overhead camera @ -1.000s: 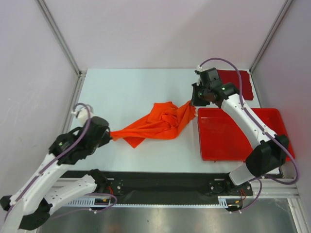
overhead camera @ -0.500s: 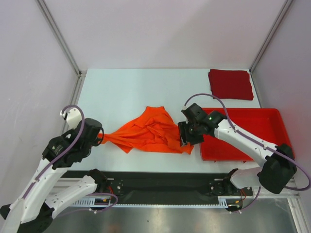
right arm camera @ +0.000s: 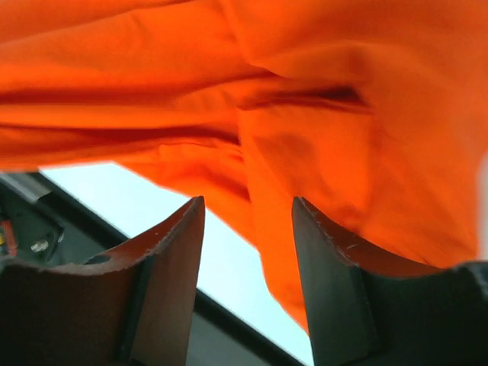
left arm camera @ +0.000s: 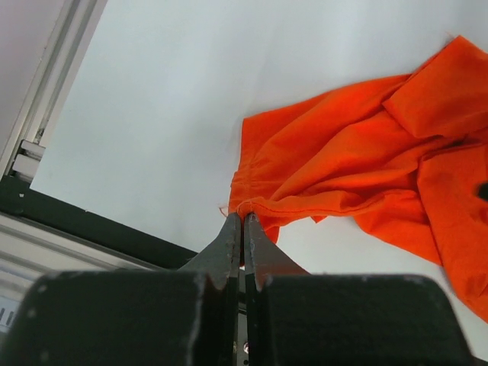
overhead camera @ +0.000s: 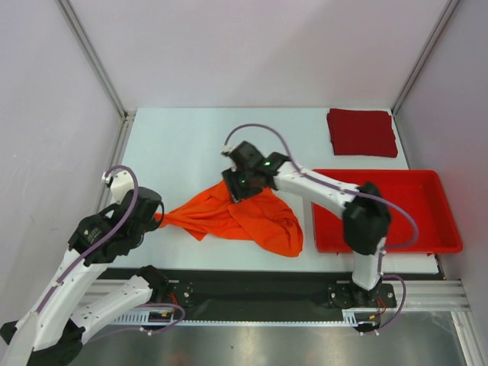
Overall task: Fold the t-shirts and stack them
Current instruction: Flatten the tshirt out
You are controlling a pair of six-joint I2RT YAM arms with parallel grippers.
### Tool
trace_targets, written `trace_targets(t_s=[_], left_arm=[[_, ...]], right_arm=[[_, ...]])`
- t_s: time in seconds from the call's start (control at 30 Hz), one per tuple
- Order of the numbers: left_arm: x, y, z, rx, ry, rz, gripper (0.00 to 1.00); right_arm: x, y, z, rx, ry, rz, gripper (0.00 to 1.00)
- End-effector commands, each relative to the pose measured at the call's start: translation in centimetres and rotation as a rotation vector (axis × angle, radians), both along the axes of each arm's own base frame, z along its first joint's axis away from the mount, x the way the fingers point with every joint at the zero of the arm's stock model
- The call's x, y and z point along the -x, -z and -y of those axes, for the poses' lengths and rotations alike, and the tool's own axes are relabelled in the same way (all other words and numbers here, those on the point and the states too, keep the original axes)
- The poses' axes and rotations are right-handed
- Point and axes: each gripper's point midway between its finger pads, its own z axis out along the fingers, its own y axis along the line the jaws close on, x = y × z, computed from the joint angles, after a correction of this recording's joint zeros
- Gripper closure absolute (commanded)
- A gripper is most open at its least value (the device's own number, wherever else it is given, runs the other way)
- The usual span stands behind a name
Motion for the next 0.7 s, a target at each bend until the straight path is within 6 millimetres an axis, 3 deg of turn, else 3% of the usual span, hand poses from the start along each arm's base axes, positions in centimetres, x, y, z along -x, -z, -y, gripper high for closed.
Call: trace_targets(t_s=[0.0, 0.03, 0.13, 0.37, 0.67], left_arm=[[0.2, 0.5, -0.1, -0.008, 0.023, -0.007, 1.00], [0.3, 0.6, 0.0, -0.003, 0.025, -0.008, 1.00], [0.6, 1.2, 0.2, 0.023, 0.036, -0.010, 1.00], [0.9, 1.4, 0.5, 0.043, 0.057, -0.006, 1.00], [0.5, 1.4, 1.0, 0.051, 0.080, -0.006, 1.00]], right_arm=[[1.0, 3.5, -4.5, 0.050, -0.112, -0.020, 0.45], [-0.2, 2.8, -5.2, 0.068, -0.077, 0.019, 0.44], [-0.5, 5.9, -5.0, 0.180, -0.016, -0.011, 0.46], [-1.2, 7.6, -4.8, 0.255, 0.074, 0.054, 0.48], [-1.5, 9.0, -6.1, 0.210, 0.052, 0.051, 0.53]])
